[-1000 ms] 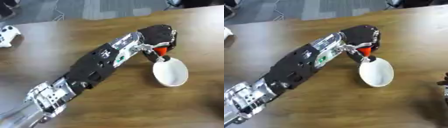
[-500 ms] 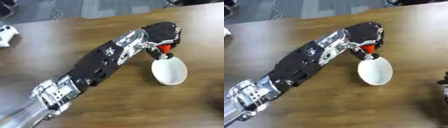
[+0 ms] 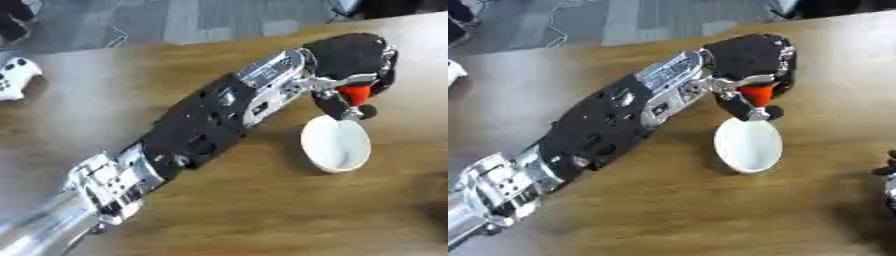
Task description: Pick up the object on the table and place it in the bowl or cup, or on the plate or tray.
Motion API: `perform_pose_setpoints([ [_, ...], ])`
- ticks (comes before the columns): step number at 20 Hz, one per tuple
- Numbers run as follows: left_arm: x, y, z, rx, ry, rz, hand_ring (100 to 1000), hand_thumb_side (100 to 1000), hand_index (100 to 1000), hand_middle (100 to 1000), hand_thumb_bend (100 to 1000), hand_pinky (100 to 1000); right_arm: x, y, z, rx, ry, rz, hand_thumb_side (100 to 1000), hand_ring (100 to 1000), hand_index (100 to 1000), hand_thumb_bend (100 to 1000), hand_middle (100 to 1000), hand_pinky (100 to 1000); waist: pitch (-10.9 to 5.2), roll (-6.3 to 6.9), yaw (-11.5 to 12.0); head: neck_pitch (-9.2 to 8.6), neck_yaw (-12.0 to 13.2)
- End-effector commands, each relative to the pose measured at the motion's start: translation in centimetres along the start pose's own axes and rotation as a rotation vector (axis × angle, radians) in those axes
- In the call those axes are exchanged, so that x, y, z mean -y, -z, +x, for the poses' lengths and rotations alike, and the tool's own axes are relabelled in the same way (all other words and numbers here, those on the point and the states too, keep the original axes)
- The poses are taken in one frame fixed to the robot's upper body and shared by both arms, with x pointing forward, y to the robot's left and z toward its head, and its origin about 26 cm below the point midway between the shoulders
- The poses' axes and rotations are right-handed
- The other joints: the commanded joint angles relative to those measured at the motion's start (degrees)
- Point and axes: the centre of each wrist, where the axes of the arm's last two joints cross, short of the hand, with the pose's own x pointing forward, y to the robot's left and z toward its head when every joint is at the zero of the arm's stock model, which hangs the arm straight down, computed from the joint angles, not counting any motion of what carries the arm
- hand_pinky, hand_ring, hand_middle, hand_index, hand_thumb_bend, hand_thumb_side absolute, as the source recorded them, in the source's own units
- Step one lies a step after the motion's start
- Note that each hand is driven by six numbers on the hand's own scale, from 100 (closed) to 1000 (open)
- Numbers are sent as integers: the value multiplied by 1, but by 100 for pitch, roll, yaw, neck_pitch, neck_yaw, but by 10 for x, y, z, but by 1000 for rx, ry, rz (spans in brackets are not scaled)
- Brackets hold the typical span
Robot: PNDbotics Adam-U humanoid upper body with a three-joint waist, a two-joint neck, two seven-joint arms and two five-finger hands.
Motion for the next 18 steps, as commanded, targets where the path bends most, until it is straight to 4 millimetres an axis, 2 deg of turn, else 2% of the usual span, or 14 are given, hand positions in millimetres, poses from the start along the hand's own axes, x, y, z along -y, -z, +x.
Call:
perform_pose_setpoints([
  [1, -17, 7, 10, 56, 0, 26, 100, 100, 273, 135, 280, 771, 7, 2, 2, 11, -24, -17, 360, 539, 715, 100, 997, 872, -132, -72, 1, 17, -43],
  [5, -21, 10, 19, 85, -18, 21, 100, 100, 274, 136, 286, 769, 7, 2, 1, 9, -28, -21, 360, 538, 714, 100, 996, 872, -140, -77, -1, 44, -49],
  [10, -19, 8, 18, 85, -30, 16, 100, 100, 271, 132, 297, 756, 8, 2, 2, 11, -28, -23, 359, 536, 714, 100, 996, 872, -119, -73, 1, 53, -50],
  [18, 14, -3, 5, 74, -29, -16, 100, 100, 260, 121, 286, 753, 13, 6, 7, 30, -27, -61, 344, 536, 719, 100, 1000, 864, -36, -42, -30, 92, -44],
])
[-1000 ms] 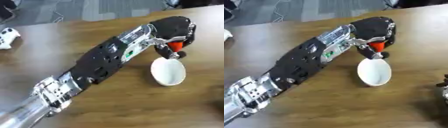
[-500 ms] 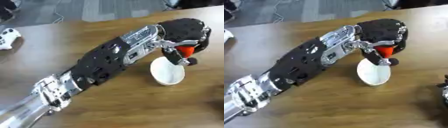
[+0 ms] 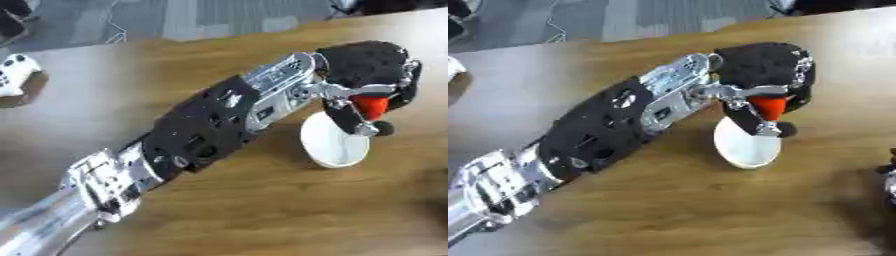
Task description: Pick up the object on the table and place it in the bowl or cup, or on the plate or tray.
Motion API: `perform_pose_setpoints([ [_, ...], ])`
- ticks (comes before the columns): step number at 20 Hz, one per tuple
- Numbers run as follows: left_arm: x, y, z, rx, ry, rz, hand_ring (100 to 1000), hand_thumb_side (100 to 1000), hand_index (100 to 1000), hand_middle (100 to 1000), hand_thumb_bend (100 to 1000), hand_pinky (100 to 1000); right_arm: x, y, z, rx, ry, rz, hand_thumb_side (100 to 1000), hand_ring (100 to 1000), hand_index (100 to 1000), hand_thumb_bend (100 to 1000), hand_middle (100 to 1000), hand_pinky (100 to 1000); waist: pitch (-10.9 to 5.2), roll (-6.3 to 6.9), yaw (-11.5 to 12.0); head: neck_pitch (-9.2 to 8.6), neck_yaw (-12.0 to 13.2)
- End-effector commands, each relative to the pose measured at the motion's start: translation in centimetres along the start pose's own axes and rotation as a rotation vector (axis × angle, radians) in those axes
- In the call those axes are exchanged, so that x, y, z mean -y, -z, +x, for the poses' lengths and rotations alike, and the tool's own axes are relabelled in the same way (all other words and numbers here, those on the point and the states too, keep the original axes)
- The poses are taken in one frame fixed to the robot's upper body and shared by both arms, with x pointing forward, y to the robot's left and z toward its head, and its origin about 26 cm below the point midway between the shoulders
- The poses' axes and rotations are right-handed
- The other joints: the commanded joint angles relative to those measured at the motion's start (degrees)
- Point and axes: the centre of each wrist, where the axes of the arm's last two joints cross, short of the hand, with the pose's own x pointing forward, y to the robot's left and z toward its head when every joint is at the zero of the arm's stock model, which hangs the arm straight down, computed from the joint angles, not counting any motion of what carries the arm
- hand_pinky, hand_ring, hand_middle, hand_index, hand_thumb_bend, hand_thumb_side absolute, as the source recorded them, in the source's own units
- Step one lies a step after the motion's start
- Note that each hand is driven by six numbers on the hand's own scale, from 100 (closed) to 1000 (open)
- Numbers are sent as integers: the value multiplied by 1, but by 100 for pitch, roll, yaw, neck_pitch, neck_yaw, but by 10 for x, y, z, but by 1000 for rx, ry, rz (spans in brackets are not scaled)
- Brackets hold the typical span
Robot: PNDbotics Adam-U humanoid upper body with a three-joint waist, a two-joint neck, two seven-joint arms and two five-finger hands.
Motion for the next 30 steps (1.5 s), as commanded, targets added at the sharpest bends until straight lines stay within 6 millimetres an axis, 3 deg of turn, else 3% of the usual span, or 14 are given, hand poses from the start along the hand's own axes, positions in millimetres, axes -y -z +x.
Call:
perform_pose_setpoints([
  [1, 3, -1, -5, 14, 33, -11, 100, 100, 260, 122, 285, 753, 10, 7, 9, 36, -17, -31, 343, 536, 719, 100, 1000, 863, -54, -30, -23, 21, -36],
  [7, 19, -2, -6, 43, 34, -47, 100, 100, 260, 122, 283, 750, 12, 10, 12, 47, -21, -51, 343, 534, 717, 100, 1000, 859, -38, -8, -37, 53, -46],
  [18, 31, -2, -8, 63, 34, -82, 100, 100, 278, 143, 301, 763, 13, 9, 13, 48, -24, -57, 343, 532, 716, 100, 999, 857, -69, 34, -26, 72, -83],
  [20, 32, -3, -8, 65, 35, -89, 104, 100, 302, 172, 340, 788, 14, 9, 13, 48, -25, -57, 344, 531, 716, 100, 999, 856, -71, 40, -23, 75, -88],
  [21, 33, -3, -8, 68, 35, -92, 185, 100, 334, 223, 419, 843, 14, 9, 14, 48, -25, -58, 344, 531, 716, 100, 999, 856, -71, 42, -22, 76, -90],
  [22, 33, -3, -8, 72, 35, -95, 171, 100, 329, 214, 405, 832, 14, 9, 14, 48, -25, -58, 344, 531, 716, 100, 999, 856, -71, 42, -19, 77, -93],
  [23, 34, -3, -8, 79, 34, -96, 333, 228, 393, 348, 524, 941, 14, 9, 14, 48, -25, -58, 344, 530, 715, 100, 999, 855, -71, 43, -16, 78, -94],
  [24, 33, -3, -8, 91, 32, -95, 333, 228, 393, 348, 524, 941, 14, 9, 14, 47, -25, -57, 344, 530, 715, 100, 999, 855, -71, 43, -12, 80, -96],
  [25, 33, -3, -8, 102, 30, -94, 482, 581, 511, 485, 727, 1000, 14, 9, 13, 47, -25, -57, 344, 530, 715, 100, 999, 855, -70, 43, -10, 81, -96],
  [27, 33, -3, -9, 125, 23, -90, 585, 747, 654, 610, 855, 1000, 14, 9, 13, 46, -26, -57, 344, 530, 715, 100, 999, 855, -70, 42, -5, 85, -98],
  [29, 33, -4, -10, 141, 16, -83, 735, 843, 754, 710, 897, 1000, 14, 9, 14, 48, -26, -59, 339, 530, 715, 100, 1000, 852, -73, 42, 1, 91, -97],
  [30, 33, -4, -10, 147, 15, -81, 748, 871, 770, 729, 905, 1000, 15, 10, 14, 53, -26, -64, 339, 530, 714, 100, 1000, 852, -77, 42, 3, 95, -98],
])
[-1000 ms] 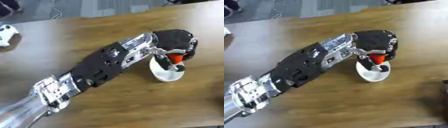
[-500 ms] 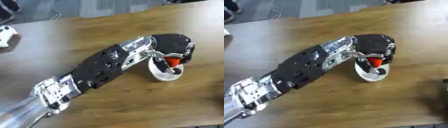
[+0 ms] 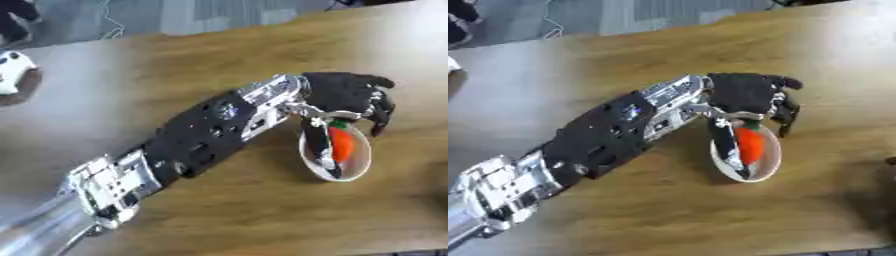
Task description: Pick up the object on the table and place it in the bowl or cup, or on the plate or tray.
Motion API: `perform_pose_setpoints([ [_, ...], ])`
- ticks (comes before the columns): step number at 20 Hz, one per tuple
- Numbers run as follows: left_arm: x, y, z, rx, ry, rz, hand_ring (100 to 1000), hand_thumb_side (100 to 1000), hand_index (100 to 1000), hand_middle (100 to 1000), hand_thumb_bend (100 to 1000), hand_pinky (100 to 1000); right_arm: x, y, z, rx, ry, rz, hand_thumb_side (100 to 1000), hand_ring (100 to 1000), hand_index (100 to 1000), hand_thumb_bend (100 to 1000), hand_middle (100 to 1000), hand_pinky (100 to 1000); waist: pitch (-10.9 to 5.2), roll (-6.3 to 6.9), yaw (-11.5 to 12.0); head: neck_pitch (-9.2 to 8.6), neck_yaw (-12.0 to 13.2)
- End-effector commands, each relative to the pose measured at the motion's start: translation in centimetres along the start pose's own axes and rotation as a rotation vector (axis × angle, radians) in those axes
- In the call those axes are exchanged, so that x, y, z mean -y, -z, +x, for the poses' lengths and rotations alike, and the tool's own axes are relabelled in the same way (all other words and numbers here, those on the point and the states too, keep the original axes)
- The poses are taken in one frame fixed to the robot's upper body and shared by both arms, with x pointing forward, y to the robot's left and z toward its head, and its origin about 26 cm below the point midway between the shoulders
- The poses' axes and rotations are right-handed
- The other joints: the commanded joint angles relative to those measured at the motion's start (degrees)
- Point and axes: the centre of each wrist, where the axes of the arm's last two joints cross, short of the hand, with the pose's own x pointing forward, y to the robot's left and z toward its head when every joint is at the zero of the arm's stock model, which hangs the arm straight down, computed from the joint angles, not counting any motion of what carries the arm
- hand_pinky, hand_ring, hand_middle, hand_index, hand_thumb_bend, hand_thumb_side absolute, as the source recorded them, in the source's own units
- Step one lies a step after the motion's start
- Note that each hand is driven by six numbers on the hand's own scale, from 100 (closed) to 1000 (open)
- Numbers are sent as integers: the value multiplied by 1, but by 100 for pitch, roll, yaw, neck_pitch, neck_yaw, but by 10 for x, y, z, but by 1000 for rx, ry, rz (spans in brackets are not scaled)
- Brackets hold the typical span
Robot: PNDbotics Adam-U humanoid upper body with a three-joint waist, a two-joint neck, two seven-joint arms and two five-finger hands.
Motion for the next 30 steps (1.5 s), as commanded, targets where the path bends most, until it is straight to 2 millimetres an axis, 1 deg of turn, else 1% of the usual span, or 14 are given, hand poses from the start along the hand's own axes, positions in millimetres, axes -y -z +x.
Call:
perform_pose_setpoints([
  [1, -7, 1, -2, 30, 5, 22, 741, 896, 774, 729, 906, 1000, 9, 8, 10, 46, -21, -14, 338, 529, 714, 100, 1000, 852, -100, -35, 5, 20, -49],
  [3, -7, 0, -3, 34, 4, 22, 718, 923, 768, 716, 899, 1000, 9, 8, 10, 46, -23, -18, 338, 529, 715, 100, 1000, 851, -105, -36, 10, 22, -47],
  [6, -7, 0, -3, 35, 5, 24, 619, 927, 746, 669, 893, 1000, 9, 7, 9, 41, -24, -19, 338, 528, 714, 100, 999, 850, -121, -34, 21, 27, -45],
  [7, -8, 0, -3, 34, 6, 26, 578, 922, 722, 636, 890, 1000, 9, 7, 9, 39, -24, -19, 338, 527, 714, 100, 999, 850, -126, -34, 25, 29, -46],
  [9, -10, -1, -4, 28, 10, 37, 508, 837, 651, 574, 845, 1000, 10, 6, 7, 33, -25, -21, 337, 527, 714, 100, 999, 850, -139, -37, 38, 30, -46],
  [10, -12, -2, -5, 23, 16, 43, 478, 791, 634, 547, 790, 1000, 10, 5, 7, 30, -26, -22, 337, 526, 714, 100, 999, 849, -149, -38, 49, 37, -43],
  [12, -18, -4, -6, 14, 30, 58, 437, 762, 615, 516, 758, 1000, 10, 4, 6, 26, -27, -24, 337, 526, 714, 100, 999, 849, -166, -40, 68, 39, -34],
  [14, -30, -7, -6, 6, 50, 100, 395, 770, 592, 473, 768, 952, 11, 2, 5, 19, -29, -26, 337, 525, 714, 100, 999, 849, -189, -45, 99, 45, -38],
  [18, -62, -12, 0, 3, 86, 194, 382, 780, 589, 454, 777, 885, 13, -2, 1, 2, -34, -32, 337, 524, 714, 100, 998, 848, -261, -65, 172, 58, -44],
  [19, -68, -12, 3, 4, 86, 209, 382, 780, 589, 454, 777, 885, 13, -3, 0, -1, -35, -33, 337, 524, 714, 100, 998, 848, -276, -71, 186, 56, -47],
  [22, -80, -17, 11, -3, 57, 258, 394, 773, 589, 452, 759, 815, 14, -7, -3, -18, -39, -37, 337, 523, 714, 100, 998, 848, -359, -103, 299, 69, -63],
  [23, -83, -19, 13, -8, 43, 269, 395, 773, 589, 453, 758, 810, 14, -8, -4, -22, -38, -38, 337, 523, 714, 100, 998, 848, -381, -112, 336, 72, -74],
  [25, -86, -27, 15, -34, 11, 280, 415, 760, 587, 479, 736, 763, 14, -10, -5, -26, -36, -39, 338, 523, 713, 100, 996, 847, -441, -146, 454, 60, -109],
  [30, -82, -46, 15, -106, -73, 281, 407, 745, 580, 472, 714, 765, 11, -13, -7, -37, -31, -36, 339, 521, 713, 100, 993, 845, -582, -250, 775, 8, -157],
])
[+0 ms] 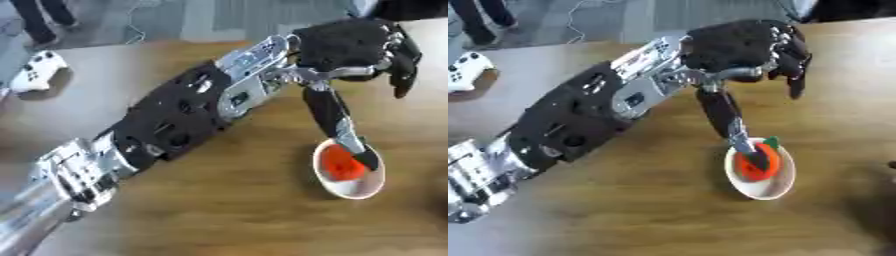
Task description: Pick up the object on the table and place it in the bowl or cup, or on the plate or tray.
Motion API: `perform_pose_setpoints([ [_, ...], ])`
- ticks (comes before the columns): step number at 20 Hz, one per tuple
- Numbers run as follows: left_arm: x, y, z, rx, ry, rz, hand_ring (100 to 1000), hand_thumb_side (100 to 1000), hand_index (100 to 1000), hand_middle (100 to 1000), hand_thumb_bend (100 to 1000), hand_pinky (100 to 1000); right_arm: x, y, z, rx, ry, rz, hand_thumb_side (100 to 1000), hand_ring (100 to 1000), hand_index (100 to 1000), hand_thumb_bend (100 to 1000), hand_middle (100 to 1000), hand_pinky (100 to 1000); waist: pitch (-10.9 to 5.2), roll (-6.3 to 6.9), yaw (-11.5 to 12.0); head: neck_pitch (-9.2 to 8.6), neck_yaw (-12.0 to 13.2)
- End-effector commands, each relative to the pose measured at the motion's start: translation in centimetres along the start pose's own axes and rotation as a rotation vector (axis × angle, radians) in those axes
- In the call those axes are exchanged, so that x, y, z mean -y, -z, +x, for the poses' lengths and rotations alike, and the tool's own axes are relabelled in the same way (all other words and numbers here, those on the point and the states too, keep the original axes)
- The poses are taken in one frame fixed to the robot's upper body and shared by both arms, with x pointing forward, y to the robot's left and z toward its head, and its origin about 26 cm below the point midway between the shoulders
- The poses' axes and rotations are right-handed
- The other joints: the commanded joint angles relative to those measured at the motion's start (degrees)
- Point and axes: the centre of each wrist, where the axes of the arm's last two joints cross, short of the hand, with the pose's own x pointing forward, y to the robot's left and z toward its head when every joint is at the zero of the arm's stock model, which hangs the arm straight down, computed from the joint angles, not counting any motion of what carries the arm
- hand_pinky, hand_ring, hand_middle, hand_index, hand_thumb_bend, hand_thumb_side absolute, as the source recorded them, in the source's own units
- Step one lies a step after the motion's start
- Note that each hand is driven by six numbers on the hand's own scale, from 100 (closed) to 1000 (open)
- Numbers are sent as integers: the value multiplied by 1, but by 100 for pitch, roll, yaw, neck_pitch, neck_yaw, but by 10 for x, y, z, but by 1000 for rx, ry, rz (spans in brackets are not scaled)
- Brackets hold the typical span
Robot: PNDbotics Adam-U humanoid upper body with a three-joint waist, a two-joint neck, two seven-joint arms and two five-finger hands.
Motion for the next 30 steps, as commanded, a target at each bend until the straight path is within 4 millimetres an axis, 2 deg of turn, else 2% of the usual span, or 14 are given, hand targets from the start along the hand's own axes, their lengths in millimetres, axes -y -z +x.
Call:
perform_pose_setpoints([
  [1, -15, -11, -3, -44, -11, 20, 407, 743, 579, 472, 712, 769, 4, 1, 3, 12, -10, 0, 345, 520, 713, 100, 993, 845, -140, -81, 99, -70, -76],
  [3, -14, -19, -4, -73, -31, 17, 406, 740, 579, 472, 710, 769, 2, 0, 3, 8, -4, 3, 354, 519, 713, 100, 993, 844, -183, -121, 198, -95, -98],
  [4, -14, -23, -4, -86, -41, 17, 399, 706, 573, 464, 685, 781, 1, 0, 3, 7, -1, 4, 404, 513, 713, 100, 991, 838, -200, -142, 242, -110, -108],
  [7, -11, -33, -5, -134, -90, 25, 392, 689, 569, 455, 678, 798, -1, 0, 3, 5, 7, 8, 430, 508, 713, 100, 991, 833, -239, -195, 389, -152, -131],
  [9, -7, -42, -5, -181, -152, 48, 379, 673, 564, 440, 680, 828, 0, -4, 4, 3, 10, 9, 457, 504, 713, 100, 990, 830, -251, -221, 504, -173, -157],
  [10, -5, -47, -5, -206, -190, 61, 378, 651, 563, 428, 676, 873, 0, -5, 5, 2, 13, 12, 470, 501, 714, 100, 991, 828, -253, -233, 569, -183, -174],
  [13, -2, -60, -3, -279, -301, 102, 382, 625, 563, 425, 666, 902, -1, -6, 7, 0, 24, 24, 474, 499, 714, 100, 992, 827, -256, -262, 738, -209, -222],
  [16, 5, -77, -1, -359, -405, 138, 432, 473, 580, 455, 596, 1000, -7, -4, 10, 5, 39, 49, 492, 495, 721, 100, 996, 825, -236, -288, 875, -250, -244],
  [23, 41, -124, 14, -604, -672, 409, 429, 509, 604, 462, 634, 1000, -33, 4, 24, 42, 114, 141, 516, 458, 732, 100, 995, 799, -234, -343, 1190, -372, -454],
  [26, 58, -134, 22, -679, -750, 542, 417, 539, 600, 454, 664, 1000, -46, 6, 29, 51, 143, 164, 515, 446, 731, 100, 992, 789, -242, -368, 1322, -409, -530],
  [30, 92, -143, 32, -792, -844, 742, 421, 568, 602, 459, 686, 1000, -67, 12, 37, 85, 164, 199, 504, 454, 730, 100, 989, 791, -252, -406, 1463, -470, -674],
])
